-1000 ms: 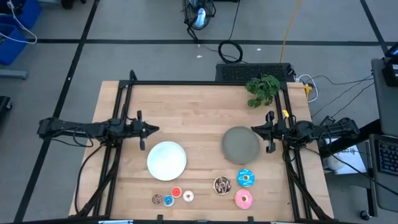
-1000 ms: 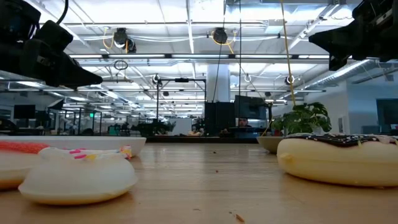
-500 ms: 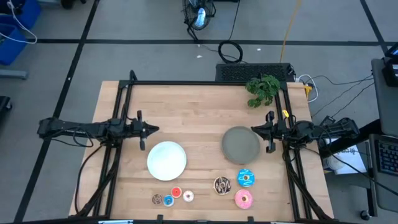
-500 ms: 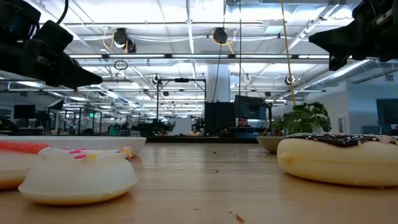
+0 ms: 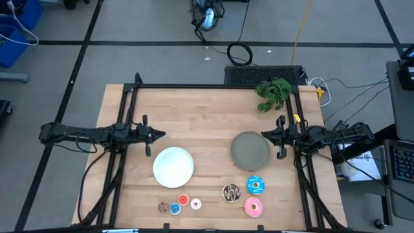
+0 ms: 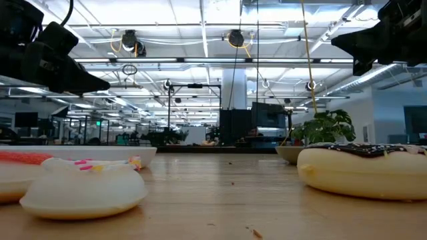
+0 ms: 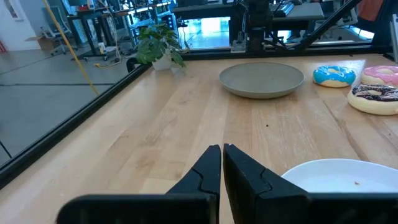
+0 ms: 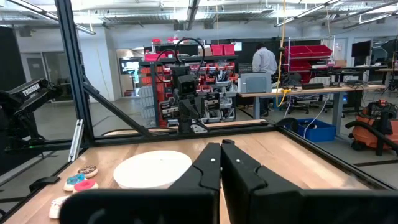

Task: Pick & Place donuts

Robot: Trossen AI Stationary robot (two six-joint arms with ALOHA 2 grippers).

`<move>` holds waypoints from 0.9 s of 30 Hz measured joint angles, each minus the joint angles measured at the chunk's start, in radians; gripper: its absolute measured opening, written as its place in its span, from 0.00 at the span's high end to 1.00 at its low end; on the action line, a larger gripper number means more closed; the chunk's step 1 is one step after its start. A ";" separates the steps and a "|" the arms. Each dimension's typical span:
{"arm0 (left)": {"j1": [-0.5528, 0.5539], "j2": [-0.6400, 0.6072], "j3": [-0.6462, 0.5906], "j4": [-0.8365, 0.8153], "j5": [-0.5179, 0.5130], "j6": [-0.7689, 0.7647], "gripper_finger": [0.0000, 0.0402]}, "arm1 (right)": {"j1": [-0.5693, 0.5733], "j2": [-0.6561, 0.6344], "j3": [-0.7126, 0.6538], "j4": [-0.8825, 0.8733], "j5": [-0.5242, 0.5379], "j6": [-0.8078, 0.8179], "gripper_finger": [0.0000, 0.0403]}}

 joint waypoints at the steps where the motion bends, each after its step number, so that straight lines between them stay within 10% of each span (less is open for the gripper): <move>1: 0.000 0.000 0.000 0.000 0.000 0.000 0.94 | 0.000 0.000 0.000 0.000 0.000 0.000 1.00; 27: 0.000 0.000 0.000 0.002 -0.033 0.032 0.94 | 0.000 0.000 0.000 0.000 0.000 0.000 1.00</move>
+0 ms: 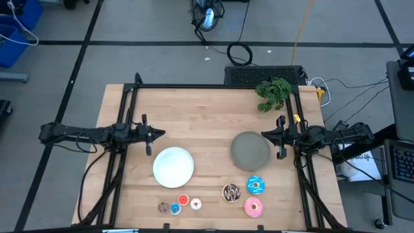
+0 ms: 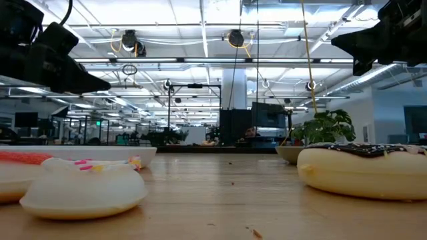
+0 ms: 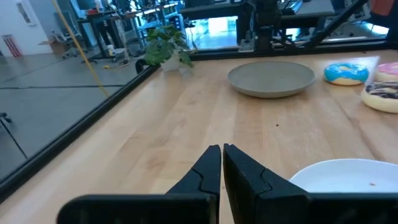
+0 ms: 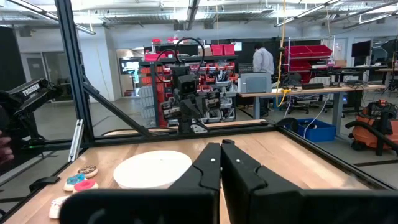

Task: Pick & Place donuts
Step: Put the large black donut on the gray plate

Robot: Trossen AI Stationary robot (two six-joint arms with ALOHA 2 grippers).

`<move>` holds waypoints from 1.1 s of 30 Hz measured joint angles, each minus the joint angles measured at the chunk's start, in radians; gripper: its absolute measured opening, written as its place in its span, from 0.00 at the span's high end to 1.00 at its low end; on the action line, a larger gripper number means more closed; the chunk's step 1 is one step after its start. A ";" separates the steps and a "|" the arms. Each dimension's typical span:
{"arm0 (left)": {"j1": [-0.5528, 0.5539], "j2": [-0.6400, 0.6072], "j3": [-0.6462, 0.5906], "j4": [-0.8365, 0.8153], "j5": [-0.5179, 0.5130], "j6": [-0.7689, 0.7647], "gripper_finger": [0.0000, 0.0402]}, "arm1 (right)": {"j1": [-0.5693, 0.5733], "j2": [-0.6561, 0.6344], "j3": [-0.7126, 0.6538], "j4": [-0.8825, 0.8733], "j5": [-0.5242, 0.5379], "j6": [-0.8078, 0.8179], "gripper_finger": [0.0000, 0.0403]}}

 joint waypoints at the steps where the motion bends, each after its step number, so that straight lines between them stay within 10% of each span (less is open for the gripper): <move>1: 0.000 0.000 0.000 0.000 0.000 0.001 0.94 | 0.000 0.000 0.000 0.000 0.000 0.000 1.00; 15: 0.000 -0.001 0.001 0.199 -0.034 -0.177 0.94 | 0.000 0.000 0.000 0.095 -0.003 -0.078 1.00; 33: -0.079 0.052 0.000 0.238 0.167 -0.181 0.94 | 0.001 0.001 0.000 0.080 0.033 -0.166 1.00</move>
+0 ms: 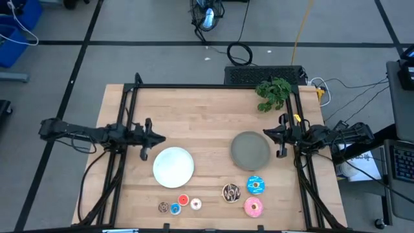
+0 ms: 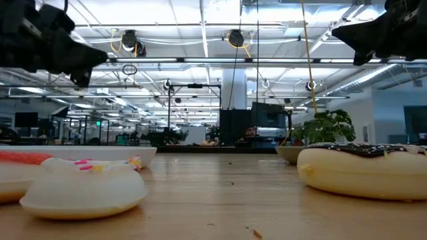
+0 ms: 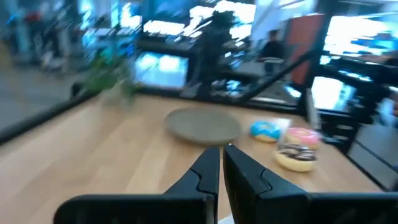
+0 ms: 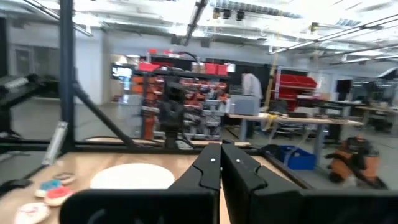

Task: Pick & Place donuts
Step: Put the large black donut on the gray plate

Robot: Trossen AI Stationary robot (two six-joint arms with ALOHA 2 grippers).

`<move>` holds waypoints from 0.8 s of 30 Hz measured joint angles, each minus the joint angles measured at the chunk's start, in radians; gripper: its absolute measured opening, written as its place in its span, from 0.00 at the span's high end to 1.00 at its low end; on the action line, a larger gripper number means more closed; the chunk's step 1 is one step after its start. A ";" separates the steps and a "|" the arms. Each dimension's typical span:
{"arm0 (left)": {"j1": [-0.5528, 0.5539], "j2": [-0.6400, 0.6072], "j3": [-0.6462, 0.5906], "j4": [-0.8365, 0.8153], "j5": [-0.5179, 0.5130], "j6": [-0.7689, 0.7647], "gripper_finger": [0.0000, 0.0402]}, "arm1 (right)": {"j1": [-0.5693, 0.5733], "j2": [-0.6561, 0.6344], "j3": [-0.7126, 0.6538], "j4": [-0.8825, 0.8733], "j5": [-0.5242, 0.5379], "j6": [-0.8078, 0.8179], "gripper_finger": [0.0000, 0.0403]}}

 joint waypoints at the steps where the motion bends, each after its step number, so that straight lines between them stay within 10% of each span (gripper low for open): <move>1: -0.009 0.000 0.000 0.005 0.001 0.009 0.94 | 0.000 0.000 0.000 -0.002 0.006 -0.001 1.00; 24: -0.034 0.009 0.000 0.030 -0.134 0.157 0.94 | 0.000 0.005 0.000 -0.114 0.016 0.080 1.00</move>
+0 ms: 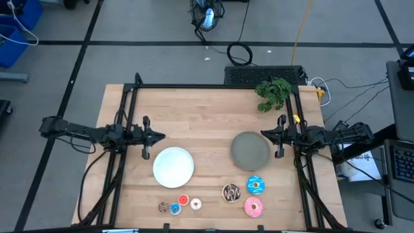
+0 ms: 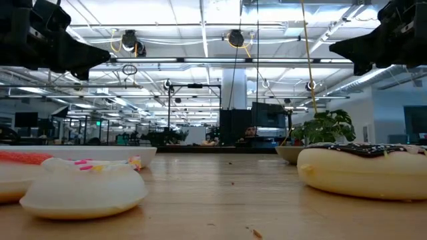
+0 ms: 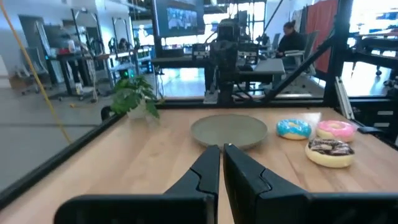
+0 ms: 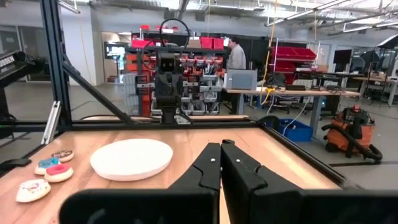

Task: Pick & Place donuts
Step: Put the large black donut on the gray plate

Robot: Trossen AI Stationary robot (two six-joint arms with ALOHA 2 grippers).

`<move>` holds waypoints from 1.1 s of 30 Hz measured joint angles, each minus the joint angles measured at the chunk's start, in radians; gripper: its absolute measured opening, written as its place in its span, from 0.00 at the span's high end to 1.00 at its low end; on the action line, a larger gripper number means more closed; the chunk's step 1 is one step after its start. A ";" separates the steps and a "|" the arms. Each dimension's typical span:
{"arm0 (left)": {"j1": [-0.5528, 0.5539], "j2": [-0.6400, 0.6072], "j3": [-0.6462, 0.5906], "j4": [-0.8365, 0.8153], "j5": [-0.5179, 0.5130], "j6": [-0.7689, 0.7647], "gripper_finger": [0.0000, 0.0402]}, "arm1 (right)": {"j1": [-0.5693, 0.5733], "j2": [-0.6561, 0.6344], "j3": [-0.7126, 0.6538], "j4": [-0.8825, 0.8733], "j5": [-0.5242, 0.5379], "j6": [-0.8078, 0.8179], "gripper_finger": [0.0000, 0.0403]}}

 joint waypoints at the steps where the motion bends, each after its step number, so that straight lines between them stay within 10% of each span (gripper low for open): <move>1: 0.000 0.000 0.000 0.012 0.000 0.001 0.94 | 0.001 0.004 0.000 -0.005 -0.003 0.008 1.00; 33: 0.000 0.000 0.000 0.022 -0.001 0.078 0.94 | 0.002 0.043 0.000 -0.025 -0.027 0.028 1.00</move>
